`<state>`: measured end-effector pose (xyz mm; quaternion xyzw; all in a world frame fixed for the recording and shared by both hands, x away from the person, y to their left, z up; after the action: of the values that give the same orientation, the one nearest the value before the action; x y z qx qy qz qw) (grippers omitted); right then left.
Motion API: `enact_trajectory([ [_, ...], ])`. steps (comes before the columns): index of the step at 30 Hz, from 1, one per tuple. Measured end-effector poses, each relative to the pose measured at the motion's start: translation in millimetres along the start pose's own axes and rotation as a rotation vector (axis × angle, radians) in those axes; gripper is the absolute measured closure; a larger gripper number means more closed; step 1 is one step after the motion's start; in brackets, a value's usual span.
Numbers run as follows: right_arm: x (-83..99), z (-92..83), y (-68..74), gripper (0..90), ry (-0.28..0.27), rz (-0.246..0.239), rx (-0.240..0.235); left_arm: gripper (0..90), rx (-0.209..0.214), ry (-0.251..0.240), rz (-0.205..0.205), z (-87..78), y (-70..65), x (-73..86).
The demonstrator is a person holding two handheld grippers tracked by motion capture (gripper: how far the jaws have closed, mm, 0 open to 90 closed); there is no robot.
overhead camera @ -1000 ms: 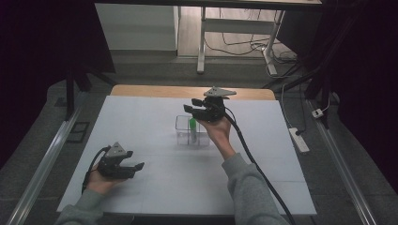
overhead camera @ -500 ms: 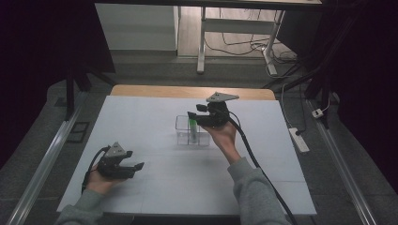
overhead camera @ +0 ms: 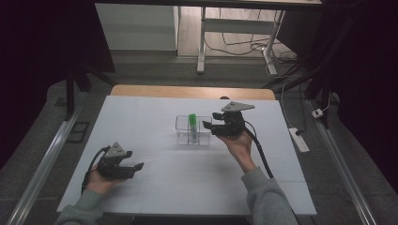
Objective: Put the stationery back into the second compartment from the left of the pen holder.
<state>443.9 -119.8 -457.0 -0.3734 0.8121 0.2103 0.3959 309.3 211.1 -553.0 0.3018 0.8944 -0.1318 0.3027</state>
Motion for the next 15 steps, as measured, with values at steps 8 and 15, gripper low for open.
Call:
enact_trajectory([
  [8, 30.8, -15.6, -7.1, 38.8, 0.029, 0.019, 0.012, 30.5, 0.001, -0.002, -0.005, -1.2, 0.6, 0.5],
  [15, 59.7, -32.2, -14.5, 37.6, 0.057, 0.017, 0.019, 30.4, 0.000, -0.003, -0.007, -1.4, -0.2, 0.5],
])
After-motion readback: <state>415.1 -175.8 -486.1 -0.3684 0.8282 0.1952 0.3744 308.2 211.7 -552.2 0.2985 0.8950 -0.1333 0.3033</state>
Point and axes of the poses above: each handheld gripper's, and its own axes: z roughly forward along the jaws, x roughly out of its underside, y roughly to its left, the point moved 5 cm from there along z, roughly forward along the jaws, and after that the axes turned 8 degrees about y, right-handed, at the moved point
